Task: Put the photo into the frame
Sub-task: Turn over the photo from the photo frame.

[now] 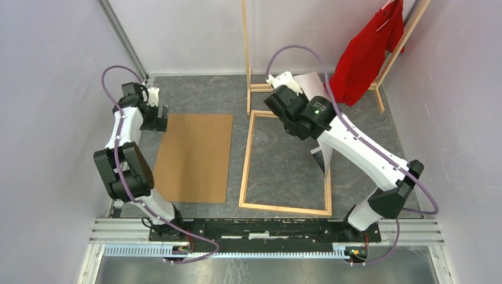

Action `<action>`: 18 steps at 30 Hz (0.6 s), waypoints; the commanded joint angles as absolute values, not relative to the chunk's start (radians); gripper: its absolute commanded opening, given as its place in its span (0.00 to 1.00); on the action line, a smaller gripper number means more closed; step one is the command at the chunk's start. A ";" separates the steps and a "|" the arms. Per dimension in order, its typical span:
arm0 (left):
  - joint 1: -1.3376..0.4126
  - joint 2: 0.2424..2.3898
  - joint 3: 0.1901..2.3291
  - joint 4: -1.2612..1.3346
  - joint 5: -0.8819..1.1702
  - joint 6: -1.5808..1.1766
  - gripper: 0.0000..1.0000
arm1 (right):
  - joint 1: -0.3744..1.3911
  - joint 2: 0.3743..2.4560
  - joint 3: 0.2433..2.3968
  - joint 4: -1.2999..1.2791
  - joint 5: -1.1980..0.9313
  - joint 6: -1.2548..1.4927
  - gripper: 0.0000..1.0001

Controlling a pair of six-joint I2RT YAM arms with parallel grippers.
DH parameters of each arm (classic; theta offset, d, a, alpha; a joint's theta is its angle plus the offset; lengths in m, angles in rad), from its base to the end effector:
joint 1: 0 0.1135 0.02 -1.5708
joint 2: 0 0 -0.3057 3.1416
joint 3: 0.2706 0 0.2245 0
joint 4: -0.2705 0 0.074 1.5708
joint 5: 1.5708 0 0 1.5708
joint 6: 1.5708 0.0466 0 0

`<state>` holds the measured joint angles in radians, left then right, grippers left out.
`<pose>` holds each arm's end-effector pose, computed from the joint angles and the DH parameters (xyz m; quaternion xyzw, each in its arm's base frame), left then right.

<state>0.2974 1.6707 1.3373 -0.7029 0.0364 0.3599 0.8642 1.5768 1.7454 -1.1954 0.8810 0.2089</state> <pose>0.3217 0.0968 0.2998 0.0349 0.9637 0.0686 0.2556 0.2083 0.1886 0.4260 -0.1719 0.8618 -0.2288 0.4188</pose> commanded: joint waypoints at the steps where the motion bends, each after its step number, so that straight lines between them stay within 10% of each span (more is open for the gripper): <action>1: 0.301 1.664 1.351 -0.701 0.050 0.333 1.00 | 0.884 1.509 1.875 -1.116 0.779 0.144 0.00; 18: 0.301 1.610 1.321 -0.714 0.055 0.352 1.00 | 0.877 1.174 1.819 -0.791 0.849 0.178 0.00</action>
